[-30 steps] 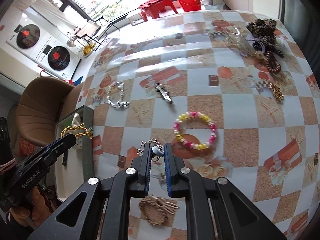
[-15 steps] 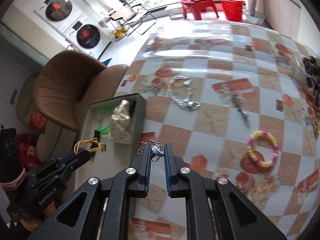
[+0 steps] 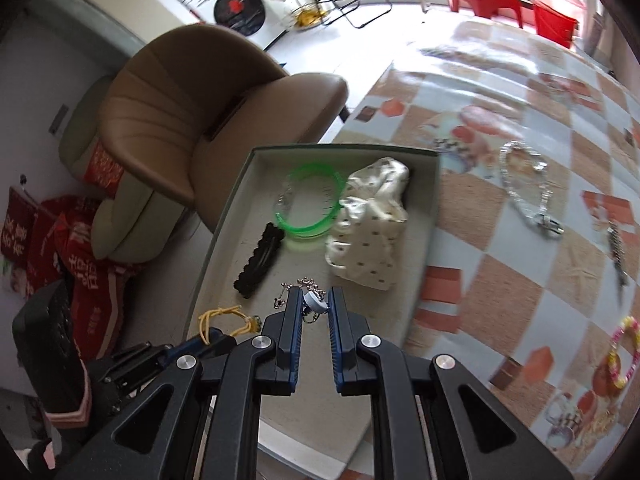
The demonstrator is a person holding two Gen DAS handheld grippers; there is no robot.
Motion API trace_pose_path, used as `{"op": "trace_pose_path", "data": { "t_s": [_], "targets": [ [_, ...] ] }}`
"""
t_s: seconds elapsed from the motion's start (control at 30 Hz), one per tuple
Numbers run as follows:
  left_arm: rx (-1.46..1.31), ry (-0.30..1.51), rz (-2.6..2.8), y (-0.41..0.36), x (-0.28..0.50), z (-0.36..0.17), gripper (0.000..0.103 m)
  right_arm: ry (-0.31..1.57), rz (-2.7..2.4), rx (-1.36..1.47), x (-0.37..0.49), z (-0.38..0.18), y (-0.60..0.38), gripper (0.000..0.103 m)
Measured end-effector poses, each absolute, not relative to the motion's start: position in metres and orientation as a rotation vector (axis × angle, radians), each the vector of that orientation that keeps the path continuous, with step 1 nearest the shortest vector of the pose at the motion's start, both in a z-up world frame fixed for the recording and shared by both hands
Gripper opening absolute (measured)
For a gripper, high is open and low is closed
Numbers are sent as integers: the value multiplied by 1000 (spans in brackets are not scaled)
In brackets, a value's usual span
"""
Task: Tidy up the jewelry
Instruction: 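Carry the yellow clip into the tray with left tool while right drops the bracelet there, then move both open tools back over the table toward the braided brown bracelet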
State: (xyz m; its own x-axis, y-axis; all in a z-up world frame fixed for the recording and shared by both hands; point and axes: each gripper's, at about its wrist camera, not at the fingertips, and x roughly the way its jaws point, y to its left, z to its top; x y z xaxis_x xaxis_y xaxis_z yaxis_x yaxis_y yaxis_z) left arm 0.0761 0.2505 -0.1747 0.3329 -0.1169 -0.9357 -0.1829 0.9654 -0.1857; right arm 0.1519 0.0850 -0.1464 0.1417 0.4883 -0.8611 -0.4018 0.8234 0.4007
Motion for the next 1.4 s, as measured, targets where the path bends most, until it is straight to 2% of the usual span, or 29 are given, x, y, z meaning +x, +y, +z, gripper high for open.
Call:
{"op": "trace_pose_path", "data": {
  "t_s": [0.43,0.73,0.83,0.9,1.1,1.13,1.17,1.2,1.23,1.4],
  "targets": [
    [-266,1284,121,251,63,-205,16,1346,620,2,175,-196,126,14],
    [-195,1314,151,246,66,-208,17,1363,594,-12,175,-206,125,15],
    [-184,1322,167,245,67,-207,17,1376,612,6,177,-205,125,25],
    [-167,1323,173,244,68,-206,17,1374,612,8,180,-204,126,42],
    [-134,1327,173,240,69,-202,17,1359,641,71,180,-189,113,42],
    [-130,1329,172,240,69,-202,25,1354,650,86,180,-184,109,42],
    [-124,1333,171,239,70,-202,43,1348,658,101,179,-179,104,42],
    [-119,1335,177,238,71,-201,88,1341,663,113,177,-175,101,42],
    [-113,1318,193,237,71,-199,102,1335,665,121,176,-171,97,42],
    [-64,1294,192,228,77,-188,102,1300,650,174,169,-151,69,43]
  ]
}}
